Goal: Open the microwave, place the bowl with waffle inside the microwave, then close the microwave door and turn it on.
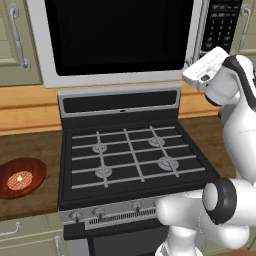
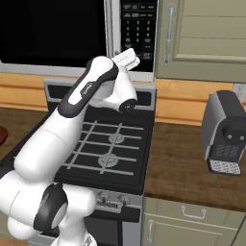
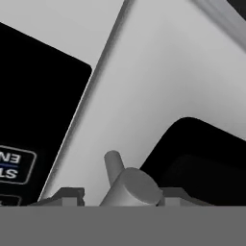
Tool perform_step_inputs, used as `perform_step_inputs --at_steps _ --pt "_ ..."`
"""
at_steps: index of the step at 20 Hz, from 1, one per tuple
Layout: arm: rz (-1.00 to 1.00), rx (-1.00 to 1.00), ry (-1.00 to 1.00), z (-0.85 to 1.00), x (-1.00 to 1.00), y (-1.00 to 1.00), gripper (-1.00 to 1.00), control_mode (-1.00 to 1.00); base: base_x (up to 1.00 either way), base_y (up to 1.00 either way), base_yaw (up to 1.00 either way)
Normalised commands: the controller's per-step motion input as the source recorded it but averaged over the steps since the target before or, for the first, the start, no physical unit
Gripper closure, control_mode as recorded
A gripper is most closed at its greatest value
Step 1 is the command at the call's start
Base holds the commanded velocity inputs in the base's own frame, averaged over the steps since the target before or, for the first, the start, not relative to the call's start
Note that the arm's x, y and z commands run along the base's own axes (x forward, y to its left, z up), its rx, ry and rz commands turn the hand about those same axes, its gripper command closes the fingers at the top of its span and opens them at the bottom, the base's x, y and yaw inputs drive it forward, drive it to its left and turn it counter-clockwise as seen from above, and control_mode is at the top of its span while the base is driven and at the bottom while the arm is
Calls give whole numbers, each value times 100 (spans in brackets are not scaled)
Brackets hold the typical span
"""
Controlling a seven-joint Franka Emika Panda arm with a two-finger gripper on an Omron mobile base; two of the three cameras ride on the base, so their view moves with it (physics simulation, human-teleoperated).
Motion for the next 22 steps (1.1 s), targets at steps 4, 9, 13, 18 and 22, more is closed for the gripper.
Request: perform_step_inputs --at_steps 4,9,13,18,22 --pt "11 -14 0 -8 -74 33 100 -100 0 0 0" --pt "10 -21 -9 -26 -100 41 100 -100 0 0 0" --pt "19 -28 -8 -22 -100 36 -100 -100 0 0 0" --pt "20 -26 -5 -10 -100 16 -100 -100 0 0 0" --pt "25 -13 -1 0 -100 -61 -100 -100 0 0 0"
